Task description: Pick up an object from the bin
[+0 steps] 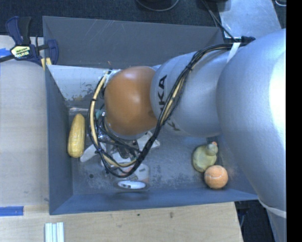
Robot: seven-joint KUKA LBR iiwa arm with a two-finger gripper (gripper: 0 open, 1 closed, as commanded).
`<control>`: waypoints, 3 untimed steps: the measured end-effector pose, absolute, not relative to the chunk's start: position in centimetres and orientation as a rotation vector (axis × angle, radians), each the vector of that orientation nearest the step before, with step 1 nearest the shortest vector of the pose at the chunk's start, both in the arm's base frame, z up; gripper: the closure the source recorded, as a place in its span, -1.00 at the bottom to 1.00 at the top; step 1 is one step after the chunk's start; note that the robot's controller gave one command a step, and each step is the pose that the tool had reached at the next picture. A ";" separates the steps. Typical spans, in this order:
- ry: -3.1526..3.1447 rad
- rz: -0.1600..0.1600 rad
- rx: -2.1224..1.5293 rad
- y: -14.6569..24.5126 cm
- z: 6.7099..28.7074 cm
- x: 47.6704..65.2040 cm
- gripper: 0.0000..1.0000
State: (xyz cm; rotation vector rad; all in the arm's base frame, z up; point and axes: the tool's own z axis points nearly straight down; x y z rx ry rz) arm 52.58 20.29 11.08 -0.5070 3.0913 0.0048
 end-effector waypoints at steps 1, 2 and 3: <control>3.107 -0.011 -0.431 22.3 8.6 51.8 -1.00; 3.069 0.006 -0.624 19.3 10.1 56.4 -1.00; 3.112 -0.008 -0.358 14.0 8.0 57.5 1.00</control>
Offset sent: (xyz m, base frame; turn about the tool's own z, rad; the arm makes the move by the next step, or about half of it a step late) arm 0.0712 -0.0473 0.0009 -0.1272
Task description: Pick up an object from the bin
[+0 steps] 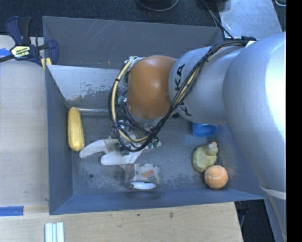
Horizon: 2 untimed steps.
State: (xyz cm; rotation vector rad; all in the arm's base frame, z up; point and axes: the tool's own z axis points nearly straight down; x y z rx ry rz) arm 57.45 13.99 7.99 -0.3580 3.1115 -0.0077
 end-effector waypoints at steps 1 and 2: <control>3.112 -0.008 -0.358 14.0 8.0 57.5 1.00; 3.102 -0.007 -0.395 14.7 22.4 57.6 1.00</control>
Offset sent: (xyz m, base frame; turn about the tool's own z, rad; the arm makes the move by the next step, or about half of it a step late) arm 0.0000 0.0068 0.1426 -0.0252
